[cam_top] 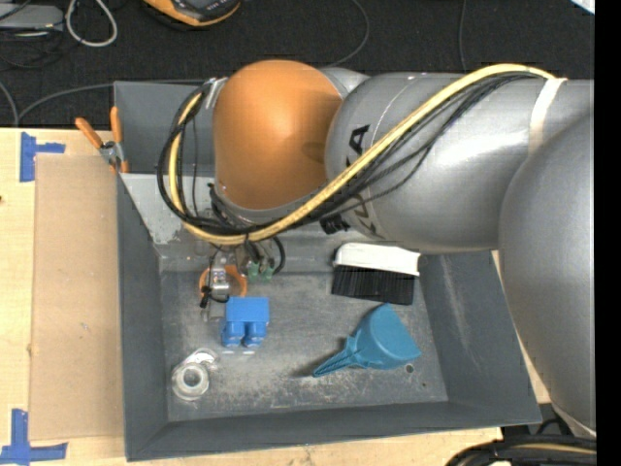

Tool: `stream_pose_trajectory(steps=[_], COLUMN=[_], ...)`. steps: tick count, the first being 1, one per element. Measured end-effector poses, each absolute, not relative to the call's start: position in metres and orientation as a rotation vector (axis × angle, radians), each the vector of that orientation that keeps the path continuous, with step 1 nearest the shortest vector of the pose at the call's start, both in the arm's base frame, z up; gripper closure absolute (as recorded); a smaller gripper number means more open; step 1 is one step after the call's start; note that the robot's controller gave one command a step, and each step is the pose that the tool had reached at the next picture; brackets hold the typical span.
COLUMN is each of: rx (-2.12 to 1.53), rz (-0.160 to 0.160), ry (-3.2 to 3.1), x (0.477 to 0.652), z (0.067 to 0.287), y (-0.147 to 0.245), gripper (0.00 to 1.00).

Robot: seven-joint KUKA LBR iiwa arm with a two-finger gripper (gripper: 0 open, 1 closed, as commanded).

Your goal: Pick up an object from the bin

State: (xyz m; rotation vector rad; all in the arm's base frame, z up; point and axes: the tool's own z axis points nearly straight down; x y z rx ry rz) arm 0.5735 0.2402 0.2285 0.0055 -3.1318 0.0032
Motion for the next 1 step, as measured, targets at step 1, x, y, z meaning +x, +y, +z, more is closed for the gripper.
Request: stream_pose_trajectory(steps=[1], rx=[-0.005], rz=[0.0], ry=[-3.14], x=[0.5757], z=[0.233], y=[0.2385], gripper=[0.0])
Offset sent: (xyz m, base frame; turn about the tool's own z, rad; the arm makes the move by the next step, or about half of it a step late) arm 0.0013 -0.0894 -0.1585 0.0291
